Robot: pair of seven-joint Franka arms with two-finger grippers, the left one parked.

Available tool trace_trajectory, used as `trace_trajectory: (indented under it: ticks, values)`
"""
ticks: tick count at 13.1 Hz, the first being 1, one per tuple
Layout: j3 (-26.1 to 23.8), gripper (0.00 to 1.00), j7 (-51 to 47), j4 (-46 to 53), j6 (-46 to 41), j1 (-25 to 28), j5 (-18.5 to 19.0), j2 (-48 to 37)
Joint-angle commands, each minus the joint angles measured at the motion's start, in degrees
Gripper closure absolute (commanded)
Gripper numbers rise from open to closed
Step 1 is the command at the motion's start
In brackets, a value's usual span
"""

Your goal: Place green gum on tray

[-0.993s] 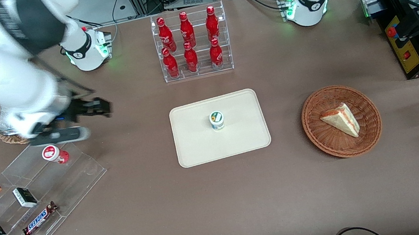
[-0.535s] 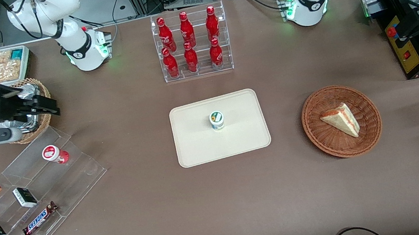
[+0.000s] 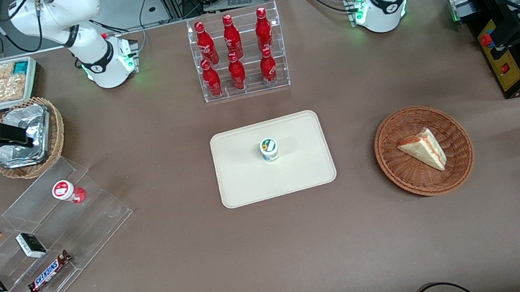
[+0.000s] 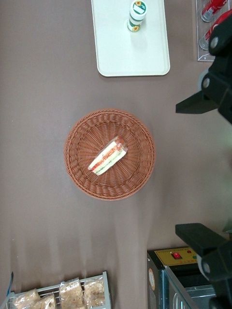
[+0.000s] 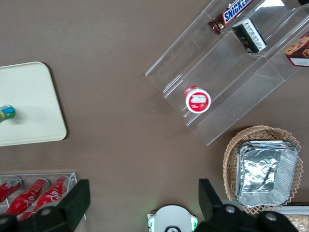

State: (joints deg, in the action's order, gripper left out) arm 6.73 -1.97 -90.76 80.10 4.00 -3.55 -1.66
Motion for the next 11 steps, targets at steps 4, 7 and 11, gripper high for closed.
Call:
trace_trajectory:
  ticks: [4, 7, 11]
  values:
    - [-4.01, 0.00, 6.10, -1.09, -1.27, -5.94, 0.65, -1.42]
    - [-3.92, 0.00, 5.93, -0.82, -1.00, -5.76, 0.82, -1.16]
    - [-3.75, 0.00, 5.75, -0.73, -0.83, -5.06, 1.00, -1.07]
